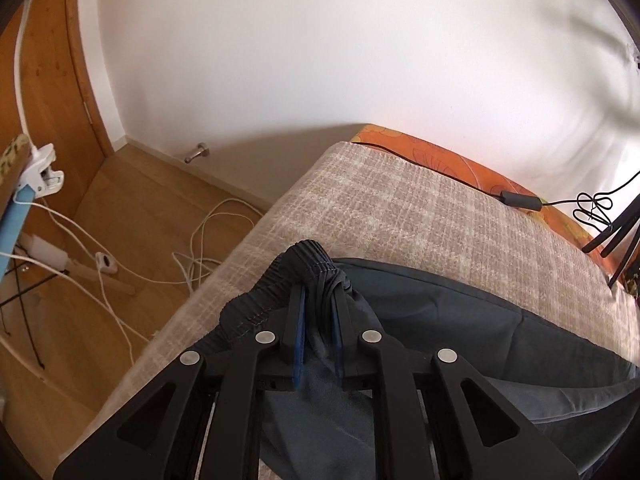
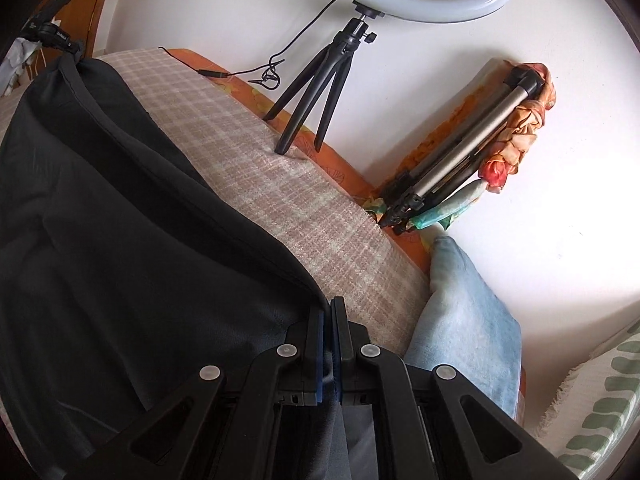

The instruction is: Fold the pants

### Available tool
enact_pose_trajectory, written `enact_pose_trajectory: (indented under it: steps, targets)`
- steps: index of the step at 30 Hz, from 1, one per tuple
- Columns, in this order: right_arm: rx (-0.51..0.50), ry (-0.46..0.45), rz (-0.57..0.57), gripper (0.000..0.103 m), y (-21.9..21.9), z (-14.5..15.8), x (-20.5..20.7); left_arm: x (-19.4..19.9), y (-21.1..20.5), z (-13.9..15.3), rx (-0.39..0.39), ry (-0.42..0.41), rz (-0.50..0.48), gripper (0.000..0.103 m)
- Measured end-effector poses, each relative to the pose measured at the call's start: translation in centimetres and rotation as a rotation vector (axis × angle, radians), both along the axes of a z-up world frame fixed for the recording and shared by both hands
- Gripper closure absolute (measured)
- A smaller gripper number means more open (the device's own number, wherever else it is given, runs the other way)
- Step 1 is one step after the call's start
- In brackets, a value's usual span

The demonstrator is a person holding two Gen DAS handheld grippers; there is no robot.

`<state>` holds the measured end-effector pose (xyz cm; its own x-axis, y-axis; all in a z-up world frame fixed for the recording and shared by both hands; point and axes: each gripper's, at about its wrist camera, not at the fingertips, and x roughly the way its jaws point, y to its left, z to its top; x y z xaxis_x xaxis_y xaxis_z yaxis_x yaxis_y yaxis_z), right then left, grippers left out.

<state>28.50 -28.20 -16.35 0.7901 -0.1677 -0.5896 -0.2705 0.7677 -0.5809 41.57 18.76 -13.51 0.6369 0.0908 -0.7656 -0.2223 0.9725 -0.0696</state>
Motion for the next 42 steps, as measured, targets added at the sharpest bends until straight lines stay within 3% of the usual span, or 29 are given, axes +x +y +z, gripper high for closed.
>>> enact_pose_trajectory:
  steps: [3,6,10,14,19,23,25,28,32,35,38,40,41,42]
  targets:
    - [-0.020,0.029,-0.008,0.103,-0.3,-1.1,0.9,0.4,0.9,0.7,-0.032,-0.019,-0.015,0.064]
    - [-0.026,0.047,-0.024,0.103,-0.6,-1.6,1.9,-0.1,2.9,1.7,-0.063,-0.057,0.006,0.053]
    - [0.013,0.075,-0.075,0.103,-1.5,-1.6,3.3,-1.7,5.6,1.9,-0.093,-0.081,0.021,0.053]
    - [0.060,0.115,-0.088,0.102,-2.0,-1.9,4.1,-2.8,6.5,-0.4,-0.137,-0.020,-0.020,0.053]
    - [0.037,0.131,-0.073,0.102,-1.4,-2.4,4.0,-2.5,5.4,-3.0,-0.166,0.028,-0.029,0.053]
    - [0.024,0.134,-0.066,0.102,-1.2,-2.2,3.9,-1.7,4.1,-4.2,-0.078,0.060,-0.003,0.054]
    - [0.021,0.133,-0.066,0.102,-1.2,-1.9,3.9,-1.9,3.6,-4.3,-0.050,0.039,-0.010,0.080]
    - [0.018,0.129,-0.066,0.102,-1.1,-1.6,4.0,-2.6,3.0,-4.0,0.022,0.010,-0.005,0.087]
    - [-0.001,0.101,-0.065,0.102,-0.4,-0.6,4.3,-4.2,4.0,-2.5,0.059,-0.062,0.048,0.096]
    - [0.007,0.088,-0.064,0.102,0.2,0.2,5.2,-4.2,5.2,-2.1,0.081,-0.073,0.077,0.096]
    - [-0.019,0.120,-0.065,0.102,0.9,-0.4,6.4,-3.2,5.9,-3.3,0.092,0.009,0.062,0.090]
    - [0.000,0.163,-0.064,0.102,0.8,-1.0,6.8,-3.5,6.0,-3.3,0.105,0.022,0.065,0.081]
    - [0.023,0.181,-0.058,0.097,0.7,-1.1,6.8,-3.8,6.0,-3.0,0.125,0.007,0.081,0.077]
    - [0.045,0.189,-0.053,0.092,0.5,-1.0,6.6,-4.2,6.1,-2.6,0.145,-0.013,0.097,0.066]
